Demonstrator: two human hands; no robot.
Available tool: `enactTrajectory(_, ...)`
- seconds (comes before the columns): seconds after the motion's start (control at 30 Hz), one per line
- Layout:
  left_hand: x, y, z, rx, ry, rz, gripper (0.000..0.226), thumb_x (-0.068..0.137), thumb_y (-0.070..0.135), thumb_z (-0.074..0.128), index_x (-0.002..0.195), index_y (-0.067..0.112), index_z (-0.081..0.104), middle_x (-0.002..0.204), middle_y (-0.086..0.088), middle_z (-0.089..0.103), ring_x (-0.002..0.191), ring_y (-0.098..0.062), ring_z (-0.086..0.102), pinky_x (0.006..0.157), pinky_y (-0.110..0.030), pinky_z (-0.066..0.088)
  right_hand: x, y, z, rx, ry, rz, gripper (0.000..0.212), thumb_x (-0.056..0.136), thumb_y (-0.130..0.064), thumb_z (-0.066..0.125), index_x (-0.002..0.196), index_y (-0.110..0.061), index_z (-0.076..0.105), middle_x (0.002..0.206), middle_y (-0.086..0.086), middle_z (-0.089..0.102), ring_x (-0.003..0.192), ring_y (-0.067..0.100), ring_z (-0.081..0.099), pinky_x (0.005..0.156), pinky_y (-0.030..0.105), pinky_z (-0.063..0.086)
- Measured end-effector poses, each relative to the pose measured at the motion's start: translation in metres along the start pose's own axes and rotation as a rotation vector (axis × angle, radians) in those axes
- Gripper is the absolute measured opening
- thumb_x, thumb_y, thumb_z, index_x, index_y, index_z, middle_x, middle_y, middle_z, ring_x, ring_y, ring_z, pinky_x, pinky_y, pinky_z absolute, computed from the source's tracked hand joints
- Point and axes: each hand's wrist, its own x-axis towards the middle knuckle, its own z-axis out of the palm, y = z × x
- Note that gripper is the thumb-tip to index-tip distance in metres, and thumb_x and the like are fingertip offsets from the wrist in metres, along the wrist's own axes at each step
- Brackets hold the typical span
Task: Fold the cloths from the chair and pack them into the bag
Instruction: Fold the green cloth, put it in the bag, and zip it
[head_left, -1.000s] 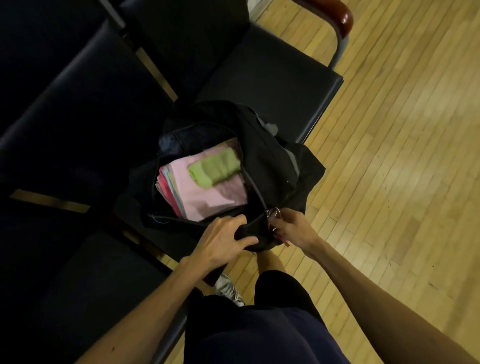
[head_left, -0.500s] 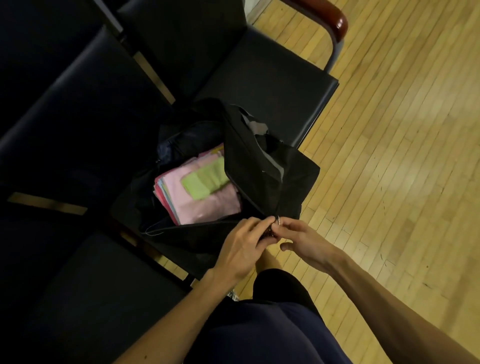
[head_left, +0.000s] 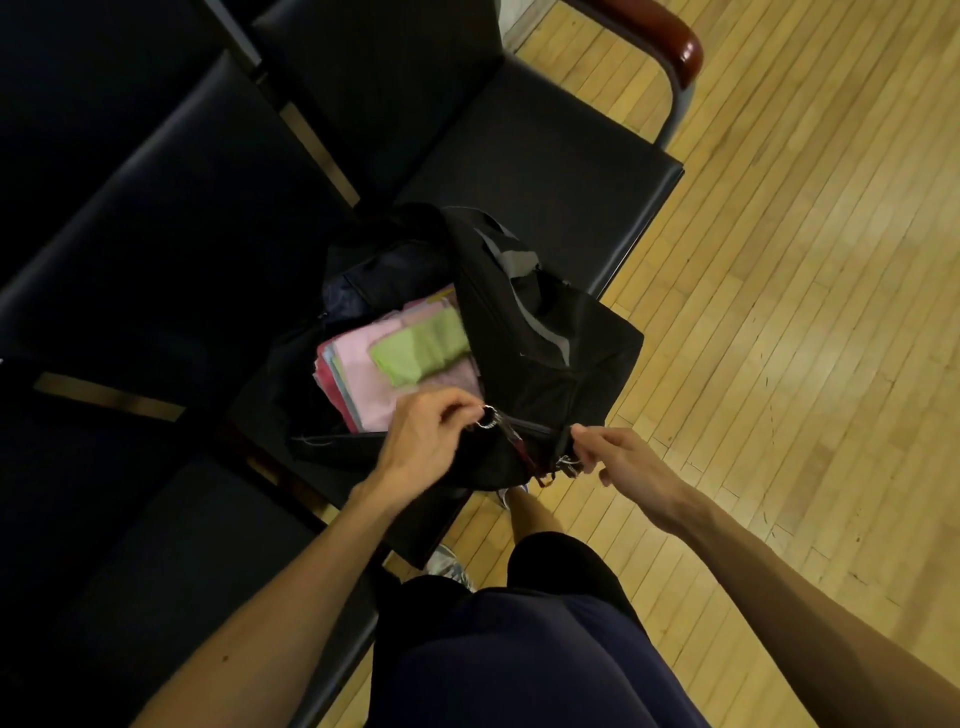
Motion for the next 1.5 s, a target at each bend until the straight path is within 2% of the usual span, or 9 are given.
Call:
enactTrajectory(0.13, 0.0, 0.005, -0.019, -0.083, 0.131, -0.048, 0.011, 0.09, 0.009, 0.071, 0.097, 0.015, 0.076, 0.086, 0.016, 0.07, 0.083, 0.009, 0.065, 0.074, -0.004, 0.047, 0.002, -0.008, -0.004, -0.264, 0.204, 0.004, 0.042, 0.101, -0.041, 0.047, 0.072, -0.011, 0.054, 0.082, 0.001, 0.059, 0.075, 0.011, 0.051, 0.07, 0.023, 0.039)
enactTrajectory(0.23, 0.003, 0.025, -0.018, -0.124, 0.089, 0.013, 0.01, 0.091, 0.01, 0.069, 0.097, 0.016, 0.075, 0.088, 0.014, 0.071, 0.085, 0.003, 0.066, 0.075, -0.008, 0.049, 0.01, -0.02, 0.028, -0.9, 0.586, -0.435, 0.038, 0.085, -0.048, 0.069, 0.106, -0.017, 0.06, 0.12, 0.006, 0.054, 0.11, 0.02, 0.049, 0.091, 0.032, 0.042)
enactTrajectory(0.33, 0.007, 0.032, -0.028, -0.129, 0.038, 0.036, 0.009, 0.092, 0.009, 0.068, 0.096, 0.015, 0.074, 0.088, 0.011, 0.071, 0.084, 0.001, 0.066, 0.073, -0.009, 0.049, 0.037, -0.034, 0.049, -1.132, 0.526, -0.681, 0.058, 0.074, -0.045, 0.081, 0.118, -0.013, 0.061, 0.12, 0.008, 0.061, 0.11, 0.027, 0.055, 0.085, 0.04, 0.047)
enactTrajectory(0.53, 0.012, 0.01, -0.045, -0.134, 0.03, -0.057, 0.019, 0.091, 0.01, 0.069, 0.086, 0.027, 0.07, 0.086, 0.013, 0.071, 0.082, 0.004, 0.066, 0.074, -0.011, 0.05, 0.074, -0.045, 0.032, -1.231, 0.314, -0.813, 0.023, 0.085, -0.04, 0.068, 0.085, -0.018, 0.065, 0.082, -0.001, 0.063, 0.081, 0.021, 0.055, 0.071, 0.035, 0.04)
enactTrajectory(0.83, 0.029, -0.018, -0.052, -0.161, -0.008, -0.045, 0.007, 0.094, 0.01, 0.065, 0.093, 0.014, 0.07, 0.088, 0.008, 0.071, 0.085, -0.003, 0.066, 0.076, -0.013, 0.051, 0.085, -0.059, 0.038, -1.264, 0.192, -0.7, 0.028, 0.078, -0.015, 0.081, 0.099, -0.011, 0.064, 0.091, 0.007, 0.061, 0.08, 0.025, 0.056, 0.063, 0.037, 0.05)
enactTrajectory(1.1, 0.076, -0.039, -0.053, -0.118, 0.039, -0.146, 0.021, 0.089, 0.014, 0.072, 0.08, 0.033, 0.069, 0.082, 0.013, 0.072, 0.082, -0.004, 0.067, 0.075, -0.021, 0.053, 0.088, -0.089, 0.025, -1.38, -0.03, -0.718, 0.015, 0.087, -0.016, 0.072, 0.098, -0.008, 0.066, 0.091, 0.007, 0.063, 0.08, 0.021, 0.055, 0.064, 0.03, 0.049)
enactTrajectory(1.27, 0.076, -0.021, -0.026, -0.118, -0.01, -0.102, 0.011, 0.097, 0.013, 0.06, 0.091, 0.022, 0.064, 0.087, 0.01, 0.064, 0.081, 0.003, 0.058, 0.072, -0.013, 0.045, 0.105, -0.095, -0.001, -1.288, -0.197, -0.558, 0.017, 0.103, -0.031, 0.047, 0.108, -0.018, 0.057, 0.107, -0.003, 0.053, 0.091, 0.012, 0.041, 0.074, 0.027, 0.039)
enactTrajectory(1.43, 0.05, -0.028, 0.007, 0.092, -0.213, 0.112, 0.042, 0.103, 0.019, 0.047, 0.142, 0.032, 0.049, 0.142, 0.001, 0.041, 0.12, -0.007, 0.045, 0.1, -0.021, 0.041, 0.119, -0.102, -0.005, -1.284, -0.301, -0.504, 0.017, 0.103, -0.034, 0.045, 0.107, -0.021, 0.056, 0.1, -0.01, 0.044, 0.098, 0.013, 0.043, 0.082, 0.03, 0.044)
enactTrajectory(1.5, 0.048, -0.033, 0.019, 0.296, -0.192, 0.211, 0.045, 0.098, 0.034, 0.052, 0.142, 0.028, 0.051, 0.14, -0.005, 0.045, 0.121, -0.018, 0.05, 0.096, -0.03, 0.046, 0.119, -0.101, -0.005, -1.282, -0.313, -0.497, 0.017, 0.103, -0.034, 0.046, 0.106, -0.022, 0.056, 0.099, -0.01, 0.044, 0.095, 0.013, 0.043, 0.083, 0.031, 0.044)
